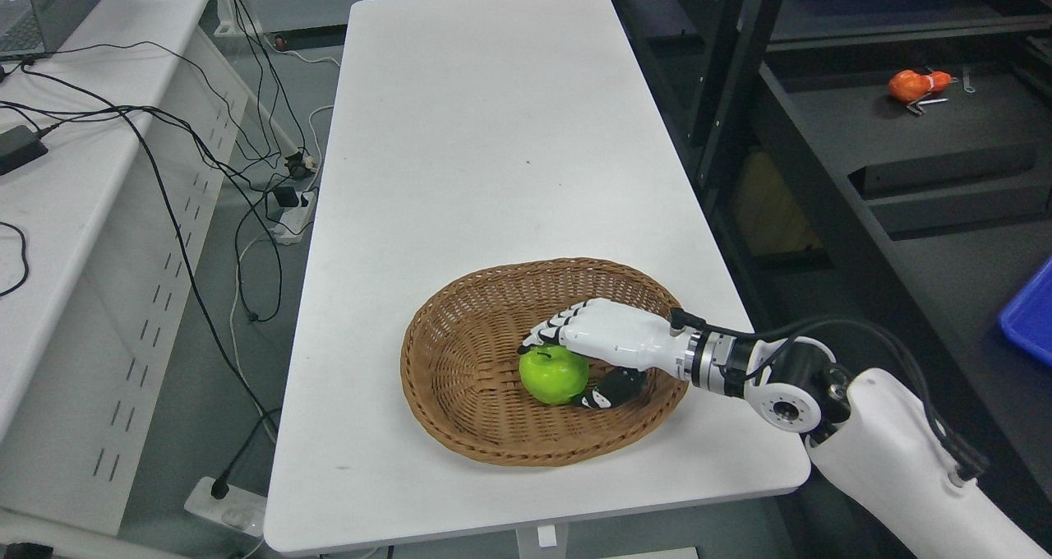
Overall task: Place green apple on left shelf middle layer
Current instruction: 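Lift the green apple out of the basket with the right hand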
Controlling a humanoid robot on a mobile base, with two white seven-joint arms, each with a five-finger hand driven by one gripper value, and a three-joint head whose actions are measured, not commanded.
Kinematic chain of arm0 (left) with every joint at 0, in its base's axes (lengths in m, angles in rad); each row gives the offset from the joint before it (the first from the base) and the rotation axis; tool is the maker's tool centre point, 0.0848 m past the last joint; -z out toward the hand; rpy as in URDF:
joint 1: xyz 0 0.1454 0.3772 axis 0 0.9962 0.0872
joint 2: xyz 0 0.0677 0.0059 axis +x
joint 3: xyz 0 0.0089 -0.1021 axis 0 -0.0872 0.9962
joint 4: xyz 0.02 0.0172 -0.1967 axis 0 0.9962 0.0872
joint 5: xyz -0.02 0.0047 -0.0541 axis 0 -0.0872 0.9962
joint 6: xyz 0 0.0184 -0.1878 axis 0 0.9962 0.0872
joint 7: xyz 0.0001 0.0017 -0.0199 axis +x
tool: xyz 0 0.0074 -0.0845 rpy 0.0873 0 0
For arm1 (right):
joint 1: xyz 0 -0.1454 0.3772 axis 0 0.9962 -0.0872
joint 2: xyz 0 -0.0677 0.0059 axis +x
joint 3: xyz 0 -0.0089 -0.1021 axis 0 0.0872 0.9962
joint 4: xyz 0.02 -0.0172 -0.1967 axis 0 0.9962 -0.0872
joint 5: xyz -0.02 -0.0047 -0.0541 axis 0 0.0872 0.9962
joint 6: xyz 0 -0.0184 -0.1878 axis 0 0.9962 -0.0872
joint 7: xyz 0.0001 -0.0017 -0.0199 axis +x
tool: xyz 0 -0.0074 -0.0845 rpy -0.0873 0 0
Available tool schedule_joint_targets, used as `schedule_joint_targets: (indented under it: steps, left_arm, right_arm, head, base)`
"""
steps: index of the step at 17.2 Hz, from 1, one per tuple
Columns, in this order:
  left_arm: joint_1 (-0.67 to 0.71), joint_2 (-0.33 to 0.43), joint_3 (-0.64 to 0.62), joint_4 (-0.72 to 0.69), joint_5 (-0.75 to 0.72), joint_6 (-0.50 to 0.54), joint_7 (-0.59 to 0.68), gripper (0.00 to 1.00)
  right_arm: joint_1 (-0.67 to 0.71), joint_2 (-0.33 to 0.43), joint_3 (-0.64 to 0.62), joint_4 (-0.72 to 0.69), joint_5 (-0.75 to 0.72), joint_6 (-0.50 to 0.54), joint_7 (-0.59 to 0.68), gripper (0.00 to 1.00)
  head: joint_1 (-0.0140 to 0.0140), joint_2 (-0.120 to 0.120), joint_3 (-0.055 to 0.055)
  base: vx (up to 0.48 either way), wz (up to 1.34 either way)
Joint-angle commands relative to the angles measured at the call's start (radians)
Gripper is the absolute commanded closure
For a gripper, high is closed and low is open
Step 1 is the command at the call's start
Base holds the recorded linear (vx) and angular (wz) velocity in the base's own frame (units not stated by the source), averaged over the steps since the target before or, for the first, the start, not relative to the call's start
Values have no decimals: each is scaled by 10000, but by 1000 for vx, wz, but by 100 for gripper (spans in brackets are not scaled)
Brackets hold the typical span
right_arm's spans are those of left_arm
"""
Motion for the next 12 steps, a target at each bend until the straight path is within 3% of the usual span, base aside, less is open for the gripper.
schedule_joint_targets:
  steps: [1, 4, 6, 8, 9, 12]
  left_arm:
    - [0, 175, 0, 11, 0, -7, 3, 0]
    - [0, 175, 0, -4, 0, -7, 3, 0]
    - [0, 175, 0, -4, 0, -7, 3, 0]
    - [0, 175, 0, 11, 0, -7, 3, 0]
    - [0, 175, 0, -4, 0, -7, 3, 0]
    - [0, 175, 0, 11, 0, -7, 3, 0]
  right_arm:
    - [173, -68, -567, -35, -3, -276, -84, 97]
    - [465, 39, -1746, -203, -18, -141, -206, 99]
    - [893, 588, -3124, -418, -3, 363, -984, 100]
    - [1582, 1188, -4552, -465, 104, 780, -2652, 100]
    - [2056, 1418, -5119, -465, 165, 872, -4179, 100]
    - [2994, 1818, -5890, -480, 181, 1300, -7239, 100]
  head:
    - [0, 0, 0]
    - [0, 0, 0]
    - [0, 0, 0]
    - [0, 0, 0]
    - [0, 0, 0]
    - [0, 0, 0]
  base:
    - [0, 0]
    - [0, 0]
    - [0, 0]
    - [0, 0]
    - [0, 0]
    - [0, 0]
